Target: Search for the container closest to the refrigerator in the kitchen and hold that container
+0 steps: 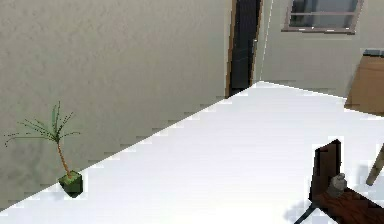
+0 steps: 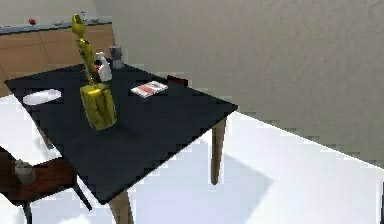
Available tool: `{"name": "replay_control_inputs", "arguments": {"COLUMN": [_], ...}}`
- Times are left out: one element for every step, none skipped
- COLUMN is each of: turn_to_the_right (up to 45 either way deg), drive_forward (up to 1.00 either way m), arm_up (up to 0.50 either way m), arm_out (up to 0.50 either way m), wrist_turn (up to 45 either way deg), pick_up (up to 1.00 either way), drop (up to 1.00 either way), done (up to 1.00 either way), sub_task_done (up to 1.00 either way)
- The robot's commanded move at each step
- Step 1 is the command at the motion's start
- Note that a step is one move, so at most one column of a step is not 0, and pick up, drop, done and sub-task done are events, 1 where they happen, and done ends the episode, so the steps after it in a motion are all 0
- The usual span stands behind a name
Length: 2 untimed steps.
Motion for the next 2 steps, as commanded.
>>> {"name": "replay_control_inputs", "arguments": {"turn_to_the_right": [6.0,0.0], "drive_forward": [0.00,1.00], "arm_up": [0.00,0.00], "arm_out": [0.00,0.00], "wrist_turn": [0.0,0.0], "pick_up": [0.00,0.00], "drop": [0.00,0.00], "done": [0.00,0.00], "sub_task_done": [0.00,0.00]}}
